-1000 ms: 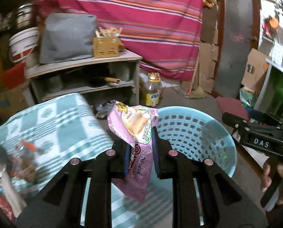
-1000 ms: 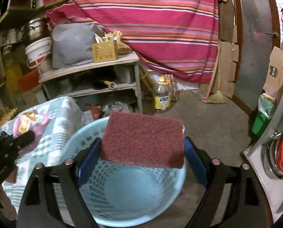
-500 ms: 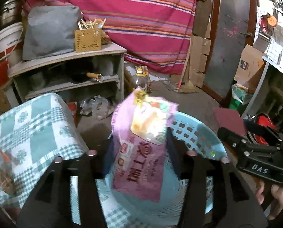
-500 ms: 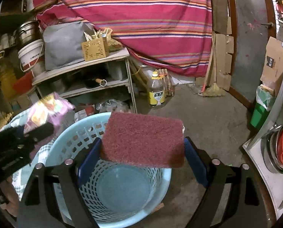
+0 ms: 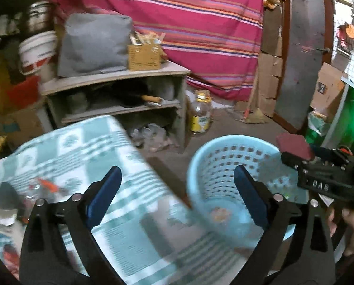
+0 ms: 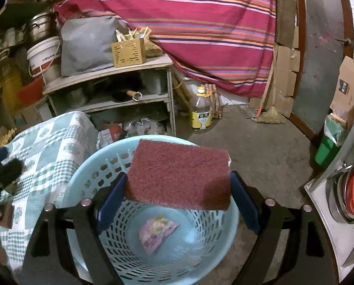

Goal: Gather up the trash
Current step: 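Carry both items over the blue basket and open both tools to drop them, then grasp the red snack bag with the left tool while the right tool grasps the beige cloth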

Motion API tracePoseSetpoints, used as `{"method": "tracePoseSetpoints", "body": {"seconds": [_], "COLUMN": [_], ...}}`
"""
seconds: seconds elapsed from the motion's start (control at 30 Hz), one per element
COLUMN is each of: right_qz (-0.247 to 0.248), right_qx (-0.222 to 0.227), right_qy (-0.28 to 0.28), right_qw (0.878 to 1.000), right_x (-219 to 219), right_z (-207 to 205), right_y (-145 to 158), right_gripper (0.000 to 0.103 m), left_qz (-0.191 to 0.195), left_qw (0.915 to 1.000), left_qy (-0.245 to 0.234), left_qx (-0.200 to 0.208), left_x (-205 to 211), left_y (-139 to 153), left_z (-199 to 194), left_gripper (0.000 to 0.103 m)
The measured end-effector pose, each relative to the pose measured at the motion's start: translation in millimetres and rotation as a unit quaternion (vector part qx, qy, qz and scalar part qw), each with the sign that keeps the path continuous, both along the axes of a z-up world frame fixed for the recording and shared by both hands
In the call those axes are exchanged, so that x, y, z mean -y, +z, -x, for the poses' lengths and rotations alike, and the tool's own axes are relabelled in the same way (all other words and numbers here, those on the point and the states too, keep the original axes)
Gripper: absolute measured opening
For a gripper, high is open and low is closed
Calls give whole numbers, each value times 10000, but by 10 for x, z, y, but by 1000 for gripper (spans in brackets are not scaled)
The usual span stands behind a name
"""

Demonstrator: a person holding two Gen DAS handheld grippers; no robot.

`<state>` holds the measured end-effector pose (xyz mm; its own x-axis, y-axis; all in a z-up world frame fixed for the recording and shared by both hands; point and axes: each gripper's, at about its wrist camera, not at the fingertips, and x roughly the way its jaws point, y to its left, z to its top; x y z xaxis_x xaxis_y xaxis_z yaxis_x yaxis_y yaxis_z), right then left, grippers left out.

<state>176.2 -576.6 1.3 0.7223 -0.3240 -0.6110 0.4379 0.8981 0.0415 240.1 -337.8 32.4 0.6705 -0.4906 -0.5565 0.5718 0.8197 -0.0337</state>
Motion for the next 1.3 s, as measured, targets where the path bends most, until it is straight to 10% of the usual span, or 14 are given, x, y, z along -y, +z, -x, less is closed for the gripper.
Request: {"method": "tracePoseSetpoints", "body": {"seconds": [0.47,0.97,1.13,1.3], "right_qz": [233,259,287,117], "right_qx": [65,-35,-255,-311], "right_qy": [178,1402,1505,1522], "right_qw": [9996,9898,9879,9878], "right_x": [-633,-2201,-2419,-2497], "right_z": [-106,-200,-343,-446], "right_y": [17,-79,-179,-214], "right_gripper": [98,98,98,98], "left_qz": [-236,-540,-696,-947], "left_qw": [9917,9794,9864,9868], "left_qy": [1162,1920,1398,1142], "left_qx": [504,-325,-504,-646], "left_x": [-1759,-3204,-3021,-2861], "left_y": [195,-644,-722,-812], "left_z": [328,195,94,-16], "left_gripper": [98,97,78,28]}}
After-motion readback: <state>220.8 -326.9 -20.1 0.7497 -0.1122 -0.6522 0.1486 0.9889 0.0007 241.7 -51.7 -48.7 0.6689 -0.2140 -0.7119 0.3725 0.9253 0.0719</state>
